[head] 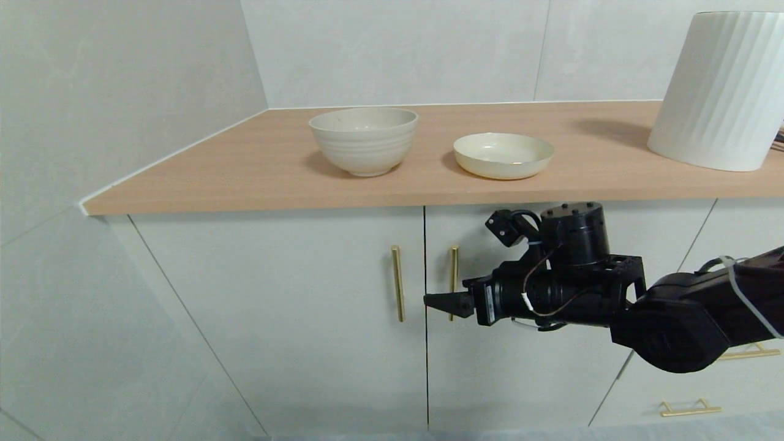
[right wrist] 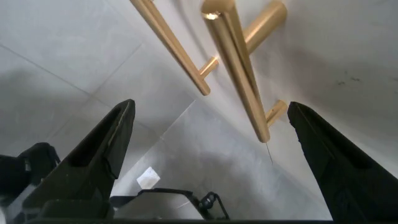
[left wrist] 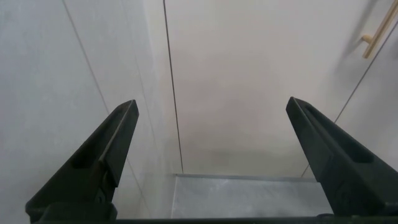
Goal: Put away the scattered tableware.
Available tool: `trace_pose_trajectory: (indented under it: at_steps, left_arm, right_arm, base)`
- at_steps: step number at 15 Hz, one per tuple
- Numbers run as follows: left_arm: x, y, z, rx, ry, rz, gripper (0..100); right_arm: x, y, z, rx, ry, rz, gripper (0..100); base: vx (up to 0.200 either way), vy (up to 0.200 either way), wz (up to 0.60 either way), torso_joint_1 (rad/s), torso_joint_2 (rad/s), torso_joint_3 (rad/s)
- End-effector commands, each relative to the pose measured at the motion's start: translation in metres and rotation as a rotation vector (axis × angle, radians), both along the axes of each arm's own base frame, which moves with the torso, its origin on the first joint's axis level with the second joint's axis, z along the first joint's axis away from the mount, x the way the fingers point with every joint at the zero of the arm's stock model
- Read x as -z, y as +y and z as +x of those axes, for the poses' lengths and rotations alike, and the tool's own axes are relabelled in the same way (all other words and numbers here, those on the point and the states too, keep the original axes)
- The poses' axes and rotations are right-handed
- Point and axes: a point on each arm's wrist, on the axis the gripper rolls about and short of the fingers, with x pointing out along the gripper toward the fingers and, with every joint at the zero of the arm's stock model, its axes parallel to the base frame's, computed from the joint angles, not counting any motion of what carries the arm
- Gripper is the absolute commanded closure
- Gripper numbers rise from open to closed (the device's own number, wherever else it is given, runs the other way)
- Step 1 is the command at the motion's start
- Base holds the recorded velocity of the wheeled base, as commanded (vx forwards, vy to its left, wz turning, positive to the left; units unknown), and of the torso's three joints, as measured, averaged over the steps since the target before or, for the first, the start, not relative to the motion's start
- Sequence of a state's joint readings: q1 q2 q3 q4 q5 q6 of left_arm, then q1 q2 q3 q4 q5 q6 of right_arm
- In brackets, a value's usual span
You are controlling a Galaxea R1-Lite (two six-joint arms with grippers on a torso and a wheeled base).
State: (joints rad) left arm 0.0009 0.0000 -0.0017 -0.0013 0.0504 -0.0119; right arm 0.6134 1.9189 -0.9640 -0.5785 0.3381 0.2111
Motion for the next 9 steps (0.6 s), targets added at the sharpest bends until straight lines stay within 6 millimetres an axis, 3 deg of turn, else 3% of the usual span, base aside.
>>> trace_pose_trajectory:
  at_steps: [1,6,9]
  left_arm:
    - [0.0,0.0,0.0,-0.001,0.0,0.0,0]
    - [0.0,0.0,0.0,-0.001,0.0,0.0,0]
    - [0.0,0.0,0.0,-0.001,0.0,0.0,0]
  right_arm:
    - [0.007,0.002,0.003,0.0,0.007,-0.007,0]
    - [0.017,0.023,0.003,0.05,-0.036,0.048,0]
    - [0.017,0.024,0.001,0.059,-0.013,0.086,0]
  base:
    - [0.0,0.0,0.0,0.0,0.0,0.0]
    - [0.0,0.0,0.0,0.0,0.0,0.0]
    - [0.0,0.0,0.0,0.0,0.0,0.0]
